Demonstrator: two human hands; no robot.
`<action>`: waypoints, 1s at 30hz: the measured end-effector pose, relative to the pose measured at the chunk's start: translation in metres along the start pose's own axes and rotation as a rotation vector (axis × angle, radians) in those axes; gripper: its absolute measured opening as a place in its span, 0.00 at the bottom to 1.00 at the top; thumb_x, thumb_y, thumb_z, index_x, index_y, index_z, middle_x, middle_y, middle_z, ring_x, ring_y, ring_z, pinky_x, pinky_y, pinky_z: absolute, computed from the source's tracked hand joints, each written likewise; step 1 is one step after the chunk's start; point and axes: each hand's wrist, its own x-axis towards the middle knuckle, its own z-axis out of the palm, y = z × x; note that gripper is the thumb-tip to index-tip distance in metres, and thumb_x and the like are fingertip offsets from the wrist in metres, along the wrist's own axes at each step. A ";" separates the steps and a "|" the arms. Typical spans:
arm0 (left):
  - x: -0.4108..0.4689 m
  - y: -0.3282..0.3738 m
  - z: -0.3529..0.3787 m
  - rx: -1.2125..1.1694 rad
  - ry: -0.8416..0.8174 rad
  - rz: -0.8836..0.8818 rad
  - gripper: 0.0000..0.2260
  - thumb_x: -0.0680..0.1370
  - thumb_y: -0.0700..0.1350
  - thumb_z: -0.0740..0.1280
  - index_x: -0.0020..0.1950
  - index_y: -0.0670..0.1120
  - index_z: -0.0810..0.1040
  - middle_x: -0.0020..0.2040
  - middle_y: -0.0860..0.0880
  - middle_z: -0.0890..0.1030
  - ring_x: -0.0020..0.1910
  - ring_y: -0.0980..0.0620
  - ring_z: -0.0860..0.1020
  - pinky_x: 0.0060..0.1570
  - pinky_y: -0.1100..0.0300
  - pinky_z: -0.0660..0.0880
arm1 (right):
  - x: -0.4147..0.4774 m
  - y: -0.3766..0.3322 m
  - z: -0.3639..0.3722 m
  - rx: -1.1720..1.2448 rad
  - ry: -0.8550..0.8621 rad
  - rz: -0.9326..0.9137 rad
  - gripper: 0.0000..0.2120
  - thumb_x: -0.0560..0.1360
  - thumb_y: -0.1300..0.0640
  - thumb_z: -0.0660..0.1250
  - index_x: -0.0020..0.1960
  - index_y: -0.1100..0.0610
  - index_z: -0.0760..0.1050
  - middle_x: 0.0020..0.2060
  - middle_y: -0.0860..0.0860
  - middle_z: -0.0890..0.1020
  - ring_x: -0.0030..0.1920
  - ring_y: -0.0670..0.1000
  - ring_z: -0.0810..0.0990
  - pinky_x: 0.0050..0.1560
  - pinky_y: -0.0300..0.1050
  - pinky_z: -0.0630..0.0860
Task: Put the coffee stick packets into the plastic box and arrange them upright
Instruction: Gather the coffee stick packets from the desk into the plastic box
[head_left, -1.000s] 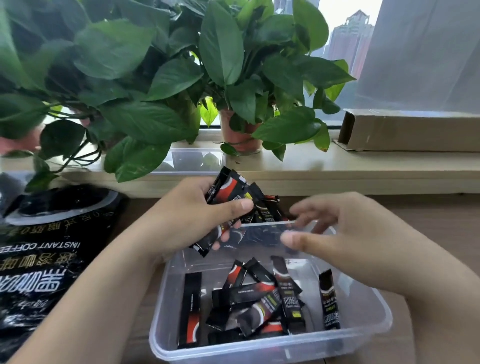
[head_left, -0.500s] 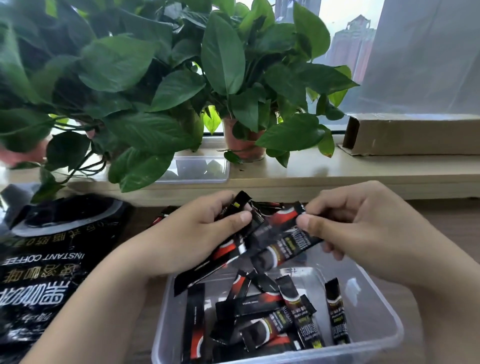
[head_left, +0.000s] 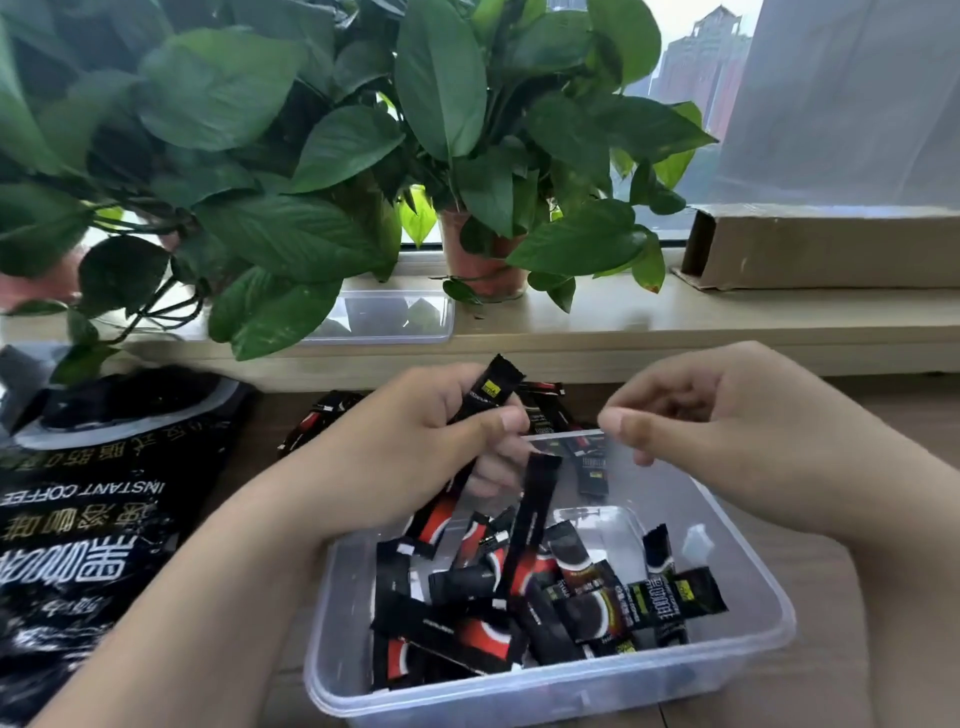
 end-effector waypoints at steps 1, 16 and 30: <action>0.001 0.001 0.002 -0.018 0.006 0.004 0.07 0.82 0.42 0.62 0.52 0.38 0.74 0.44 0.45 0.87 0.44 0.49 0.85 0.49 0.51 0.81 | 0.001 -0.001 0.002 0.069 0.034 -0.035 0.12 0.69 0.38 0.70 0.43 0.44 0.84 0.35 0.43 0.85 0.34 0.42 0.81 0.38 0.37 0.76; 0.001 0.009 0.002 -0.436 0.014 -0.004 0.10 0.70 0.36 0.56 0.48 0.46 0.61 0.53 0.32 0.84 0.56 0.35 0.83 0.68 0.33 0.65 | 0.008 0.008 0.003 0.132 0.241 -0.112 0.07 0.72 0.43 0.69 0.43 0.45 0.83 0.36 0.51 0.85 0.37 0.58 0.81 0.43 0.61 0.82; 0.010 -0.007 -0.043 -0.135 0.667 0.058 0.13 0.70 0.28 0.51 0.36 0.38 0.72 0.38 0.38 0.85 0.24 0.43 0.79 0.22 0.61 0.74 | 0.017 0.032 0.000 0.165 0.349 -0.039 0.09 0.75 0.50 0.70 0.40 0.53 0.83 0.35 0.60 0.83 0.39 0.63 0.80 0.44 0.63 0.81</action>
